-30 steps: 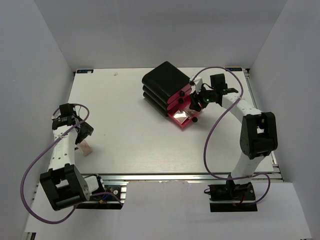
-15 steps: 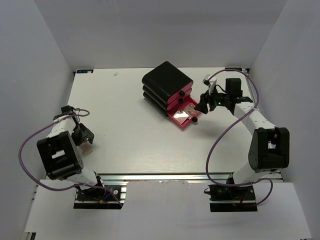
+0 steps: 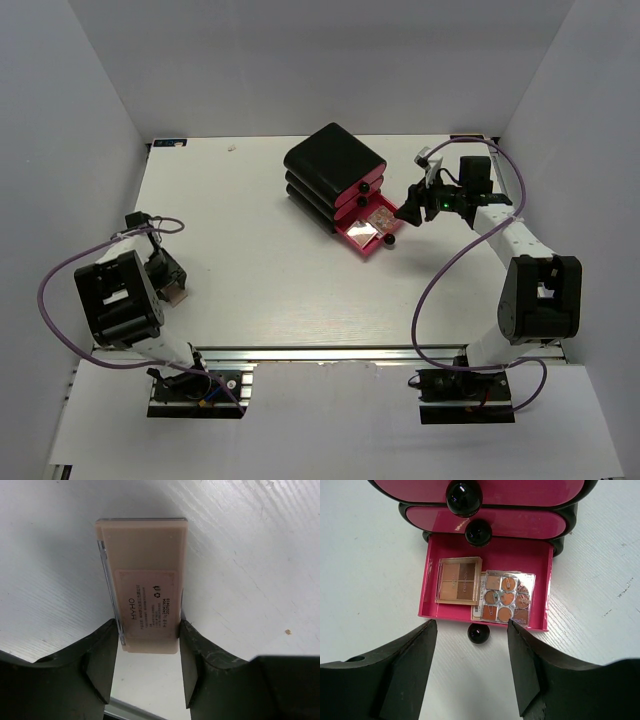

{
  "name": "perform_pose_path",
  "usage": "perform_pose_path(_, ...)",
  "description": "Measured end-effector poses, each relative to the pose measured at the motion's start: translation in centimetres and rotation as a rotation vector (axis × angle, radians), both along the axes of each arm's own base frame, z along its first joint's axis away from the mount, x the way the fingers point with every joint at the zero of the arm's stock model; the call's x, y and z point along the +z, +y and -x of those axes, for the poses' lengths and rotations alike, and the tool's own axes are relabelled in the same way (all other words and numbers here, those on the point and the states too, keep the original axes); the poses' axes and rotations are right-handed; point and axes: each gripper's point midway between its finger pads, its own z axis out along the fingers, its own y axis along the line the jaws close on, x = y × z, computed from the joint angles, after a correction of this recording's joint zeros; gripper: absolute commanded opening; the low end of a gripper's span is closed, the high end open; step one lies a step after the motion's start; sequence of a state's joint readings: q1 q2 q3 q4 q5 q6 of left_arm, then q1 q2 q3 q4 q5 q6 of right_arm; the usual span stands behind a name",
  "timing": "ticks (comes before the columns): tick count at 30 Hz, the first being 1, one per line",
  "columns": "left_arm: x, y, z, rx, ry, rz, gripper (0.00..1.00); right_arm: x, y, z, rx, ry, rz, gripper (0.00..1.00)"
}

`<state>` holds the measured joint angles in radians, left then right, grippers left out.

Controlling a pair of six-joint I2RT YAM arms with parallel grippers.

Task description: Organize the makeup

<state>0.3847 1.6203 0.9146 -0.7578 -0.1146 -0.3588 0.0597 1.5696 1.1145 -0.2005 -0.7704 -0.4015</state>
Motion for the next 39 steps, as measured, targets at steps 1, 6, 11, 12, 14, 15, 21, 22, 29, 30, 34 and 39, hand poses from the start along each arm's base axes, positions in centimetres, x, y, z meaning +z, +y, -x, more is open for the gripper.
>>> perform_pose_path(1,0.0,0.0,0.0,0.006,-0.009,-0.003,0.27,0.0,0.0,0.0,-0.001,0.002,0.0,0.64)
perform_pose_path(6,0.7,-0.9,-1.5,0.027,-0.138,0.02,0.21,0.0,-0.2,0.0,-0.006,0.008,0.0,0.64)
perform_pose_path(11,5.2,-9.0,-7.4,-0.223,-0.425,0.079,0.18,0.2,-1.0,-0.3,-0.031,0.012,-0.008,0.5)
perform_pose_path(12,6.6,-12.8,-8.6,-0.338,-0.503,0.111,0.17,0.3,-1.3,-0.4,-0.037,0.01,-0.011,0.39)
perform_pose_path(14,9.3,-19.9,-9.3,-0.542,-0.63,0.173,0.16,0.7,-1.9,-0.7,-0.049,0.008,-0.026,0.03)
perform_pose_path(15,10.5,-23.2,-9.0,-0.632,-0.68,0.213,0.16,1.0,-2.4,-0.9,-0.061,0.01,-0.034,0.0)
perform_pose_path(21,14.4,-35.4,-5.5,-1.027,-0.816,0.29,0.14,1.8,-4.4,-1.6,-0.116,0.009,-0.059,0.0)
perform_pose_path(22,14.9,-36.9,-5.3,-1.079,-0.828,0.284,0.14,1.8,-4.6,-1.7,-0.124,0.011,-0.06,0.0)
perform_pose_path(29,16.7,-47.4,-6.8,-1.381,-0.869,0.211,0.15,2.5,-7.0,-2.1,-0.205,0.019,-0.079,0.0)
perform_pose_path(30,16.3,-48.3,-7.5,-1.401,-0.861,0.186,0.16,2.6,-7.3,-2.1,-0.217,0.019,-0.081,0.02)
perform_pose_path(34,12.8,-50.0,-10.8,-1.435,-0.796,0.066,0.21,3.4,-8.3,-2.1,-0.247,0.002,-0.079,0.05)
perform_pose_path(39,8.5,-50.6,-13.8,-1.451,-0.688,-0.069,0.36,4.4,-8.7,-1.9,-0.26,-0.028,-0.073,0.06)
